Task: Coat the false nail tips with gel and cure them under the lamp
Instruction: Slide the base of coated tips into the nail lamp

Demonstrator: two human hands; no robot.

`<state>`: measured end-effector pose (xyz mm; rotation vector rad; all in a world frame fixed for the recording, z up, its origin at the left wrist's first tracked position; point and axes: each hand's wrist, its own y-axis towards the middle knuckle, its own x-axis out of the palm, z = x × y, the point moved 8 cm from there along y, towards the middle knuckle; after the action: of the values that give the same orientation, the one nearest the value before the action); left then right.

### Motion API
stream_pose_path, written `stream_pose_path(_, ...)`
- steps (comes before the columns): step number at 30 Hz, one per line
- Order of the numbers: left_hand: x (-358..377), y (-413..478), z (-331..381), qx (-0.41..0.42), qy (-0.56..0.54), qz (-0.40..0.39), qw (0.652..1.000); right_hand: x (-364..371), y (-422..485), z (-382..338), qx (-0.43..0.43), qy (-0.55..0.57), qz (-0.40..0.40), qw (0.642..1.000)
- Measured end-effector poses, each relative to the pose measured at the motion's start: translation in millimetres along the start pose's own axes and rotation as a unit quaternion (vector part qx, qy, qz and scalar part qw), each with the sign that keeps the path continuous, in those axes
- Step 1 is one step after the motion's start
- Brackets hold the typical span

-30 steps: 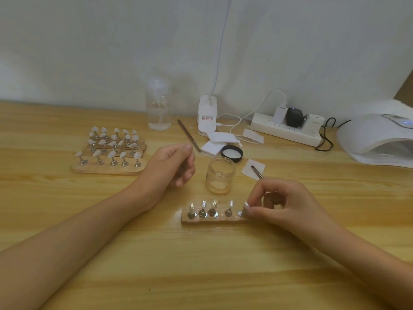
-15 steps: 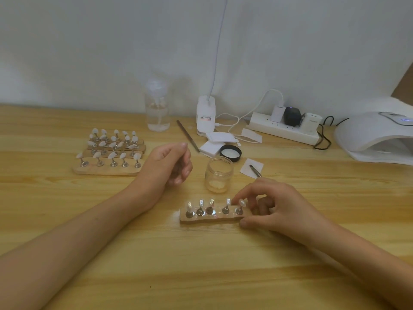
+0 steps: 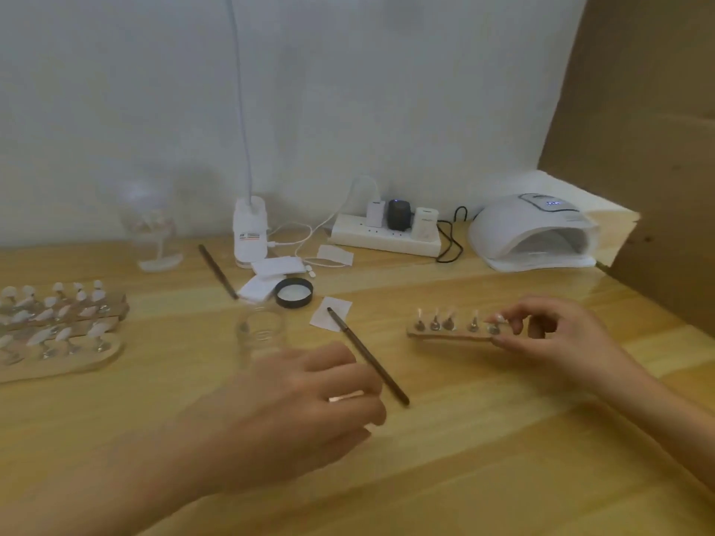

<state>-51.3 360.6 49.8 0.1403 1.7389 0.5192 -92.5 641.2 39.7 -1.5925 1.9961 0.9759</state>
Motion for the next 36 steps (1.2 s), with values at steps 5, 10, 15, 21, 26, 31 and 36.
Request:
stream_pose_path(5,74.7,72.8,-13.4,-0.037,-0.075,-0.194,0.977,-64.0,12.2,86.4,0.085,-0.032,0.105,0.990)
stream_pose_path(10,129.6,138.1,-46.5,-0.131,-0.088,-0.254,0.954,-102.8,33.2,136.6,0.133,-0.055,0.196,0.970)
stream_pose_path(15,158.4,149.9,-48.4,-0.170,-0.117,-0.280,0.938,-111.9,65.8,164.4,0.172,-0.068,0.255,0.949)
stream_pose_path(21,163.4,147.1,-48.6,-0.183,-0.132,-0.253,0.941,-101.4,104.2,179.5,0.250,-0.112,0.247,0.930)
stream_pose_path(26,163.3,147.4,-50.9,-0.182,-0.131,-0.245,0.943,-101.5,121.4,181.7,0.274,-0.094,0.257,0.922)
stream_pose_path(31,163.2,146.6,-50.2,-0.179,-0.129,-0.244,0.944,-104.7,107.7,169.8,0.203,-0.030,0.353,0.913)
stream_pose_path(36,161.9,146.0,-50.3,-0.169,-0.129,-0.244,0.946,-105.2,135.5,104.1,-0.005,-0.287,0.290,0.913)
